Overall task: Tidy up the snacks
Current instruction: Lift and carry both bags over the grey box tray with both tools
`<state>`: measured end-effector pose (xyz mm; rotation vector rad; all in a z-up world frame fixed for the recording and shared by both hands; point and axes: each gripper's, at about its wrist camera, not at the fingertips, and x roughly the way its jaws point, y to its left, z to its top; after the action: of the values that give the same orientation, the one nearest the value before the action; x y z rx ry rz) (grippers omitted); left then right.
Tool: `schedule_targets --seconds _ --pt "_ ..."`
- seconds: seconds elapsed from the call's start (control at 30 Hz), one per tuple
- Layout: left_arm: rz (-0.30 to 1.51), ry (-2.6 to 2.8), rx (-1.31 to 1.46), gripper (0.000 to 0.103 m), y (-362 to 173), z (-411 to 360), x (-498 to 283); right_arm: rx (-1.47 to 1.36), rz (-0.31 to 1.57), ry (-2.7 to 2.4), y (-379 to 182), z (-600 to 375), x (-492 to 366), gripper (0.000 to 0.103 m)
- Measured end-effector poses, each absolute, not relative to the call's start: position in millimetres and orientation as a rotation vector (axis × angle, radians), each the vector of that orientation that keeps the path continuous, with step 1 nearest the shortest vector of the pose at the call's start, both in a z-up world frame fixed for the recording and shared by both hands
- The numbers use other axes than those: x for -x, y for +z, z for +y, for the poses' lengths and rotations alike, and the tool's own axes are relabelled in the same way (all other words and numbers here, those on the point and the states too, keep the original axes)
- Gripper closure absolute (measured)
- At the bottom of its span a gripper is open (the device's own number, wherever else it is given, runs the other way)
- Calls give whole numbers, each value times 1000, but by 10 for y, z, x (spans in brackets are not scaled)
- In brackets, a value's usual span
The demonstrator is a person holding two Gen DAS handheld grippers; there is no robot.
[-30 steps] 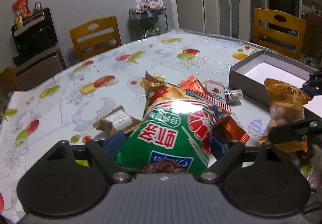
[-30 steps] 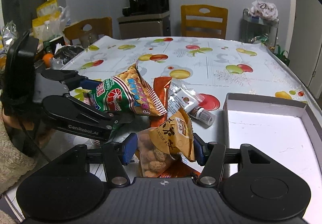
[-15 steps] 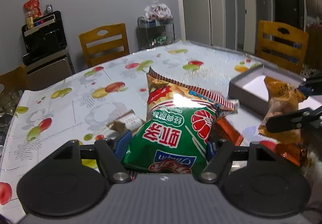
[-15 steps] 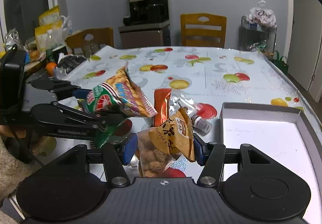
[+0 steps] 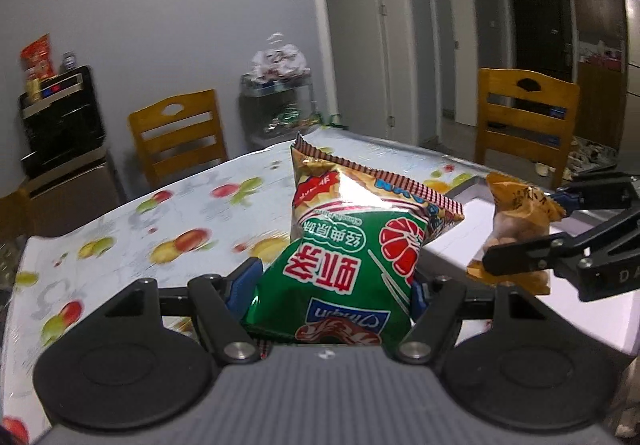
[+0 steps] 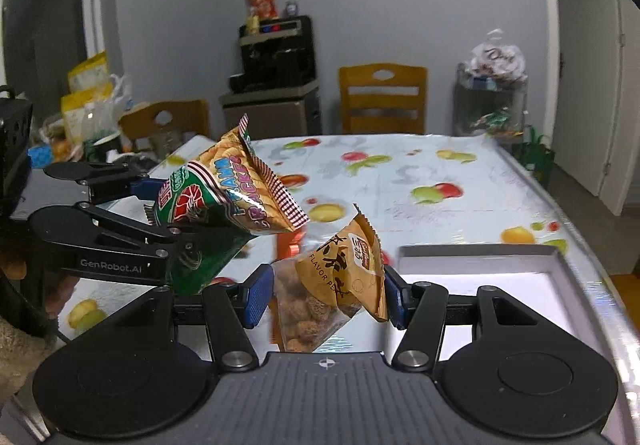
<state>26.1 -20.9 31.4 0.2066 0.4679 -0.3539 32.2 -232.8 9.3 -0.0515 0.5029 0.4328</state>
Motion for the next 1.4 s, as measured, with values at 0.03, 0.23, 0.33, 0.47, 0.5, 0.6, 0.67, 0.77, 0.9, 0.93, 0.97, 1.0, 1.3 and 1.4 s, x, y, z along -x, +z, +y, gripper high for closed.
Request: schedule_targets --seconds 0.03,0.23,0.33,0.47,0.5,0.6,0.67,0.77,0.9,0.93,0.97,1.0,1.3,1.4 --pt "467 -371 -216 33 331 -299 -288 48 504 414 88 -2399 -336 46" --pt "468 -463 -280 33 409 -908 -515 9 520 302 12 -2896 -405 46" --pt "479 -501 -301 33 398 -1211 -648 -3 531 260 -45 -3111 -446 46" --pt "518 -546 -316 33 327 -1606 -890 -4 555 226 -139 -3314 -539 46" --pt "530 -554 -322 33 294 -1690 -965 -6 570 217 -180 -3347 -584 46" --pt "561 -564 -350 33 186 -1967 -1164 -16 613 200 -276 -3426 -690 46" --pt "577 -566 -369 33 134 -2137 -1295 -18 641 190 -329 -3459 -745 46" --pt "611 -590 -383 33 66 -2349 -1483 -26 686 180 -392 -3500 -830 46" --pt "648 -603 -411 33 -66 -2618 -1674 -37 724 189 -440 -3547 -877 46" --pt "653 -606 -417 33 -98 -2667 -1706 -37 734 185 -455 -3556 -891 46" --pt "657 -611 -421 33 -131 -2697 -1729 -37 742 184 -469 -3563 -903 46" --pt "661 -616 -424 33 -161 -2728 -1747 -41 748 183 -480 -3586 -913 46" --pt "677 -616 -437 30 -329 -2835 -1874 -53 779 166 -501 -3577 -991 45" --pt "674 -615 -440 29 -335 -2836 -1865 -51 781 160 -509 -3588 -1018 45"
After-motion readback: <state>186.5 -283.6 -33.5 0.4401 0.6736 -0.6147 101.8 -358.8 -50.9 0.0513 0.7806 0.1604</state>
